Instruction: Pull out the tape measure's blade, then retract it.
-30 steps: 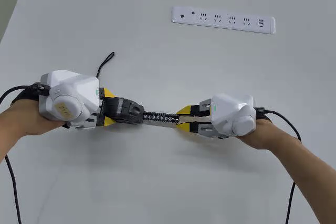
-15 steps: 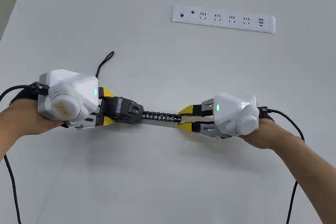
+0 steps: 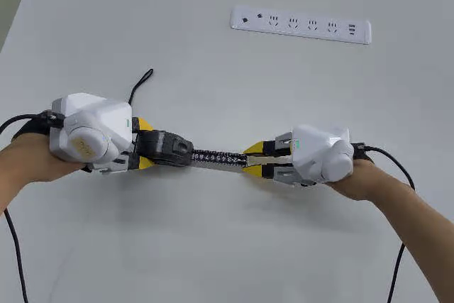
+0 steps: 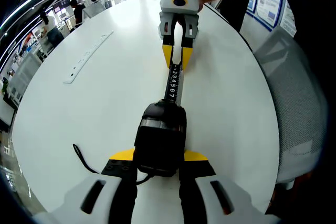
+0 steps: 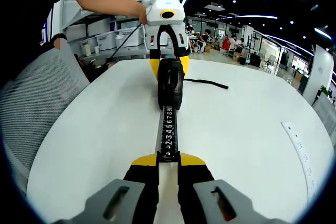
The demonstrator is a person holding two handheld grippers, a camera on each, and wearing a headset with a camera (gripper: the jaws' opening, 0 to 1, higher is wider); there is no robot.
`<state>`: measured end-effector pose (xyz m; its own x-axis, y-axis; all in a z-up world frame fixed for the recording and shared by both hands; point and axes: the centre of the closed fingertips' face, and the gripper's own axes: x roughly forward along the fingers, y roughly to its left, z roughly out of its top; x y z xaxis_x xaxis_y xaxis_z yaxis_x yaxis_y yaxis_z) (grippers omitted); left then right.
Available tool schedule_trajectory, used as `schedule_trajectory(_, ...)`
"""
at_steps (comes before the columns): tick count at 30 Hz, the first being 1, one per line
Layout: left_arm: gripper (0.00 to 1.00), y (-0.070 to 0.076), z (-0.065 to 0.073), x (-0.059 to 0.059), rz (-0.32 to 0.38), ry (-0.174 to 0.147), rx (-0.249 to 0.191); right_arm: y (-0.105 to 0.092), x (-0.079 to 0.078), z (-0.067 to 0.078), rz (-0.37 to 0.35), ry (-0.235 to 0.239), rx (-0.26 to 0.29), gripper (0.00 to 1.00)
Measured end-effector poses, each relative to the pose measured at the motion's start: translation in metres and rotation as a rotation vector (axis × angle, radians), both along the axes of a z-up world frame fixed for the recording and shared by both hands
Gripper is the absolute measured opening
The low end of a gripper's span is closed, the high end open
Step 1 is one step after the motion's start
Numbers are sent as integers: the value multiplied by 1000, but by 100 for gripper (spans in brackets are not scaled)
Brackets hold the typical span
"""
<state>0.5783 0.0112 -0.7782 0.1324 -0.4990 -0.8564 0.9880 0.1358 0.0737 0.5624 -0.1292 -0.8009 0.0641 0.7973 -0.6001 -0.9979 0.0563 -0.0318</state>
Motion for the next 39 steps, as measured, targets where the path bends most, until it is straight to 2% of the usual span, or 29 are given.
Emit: schedule_trajectory(39,26,1,0,0,5,3,2,-9,-1,5,2,0,0,11)
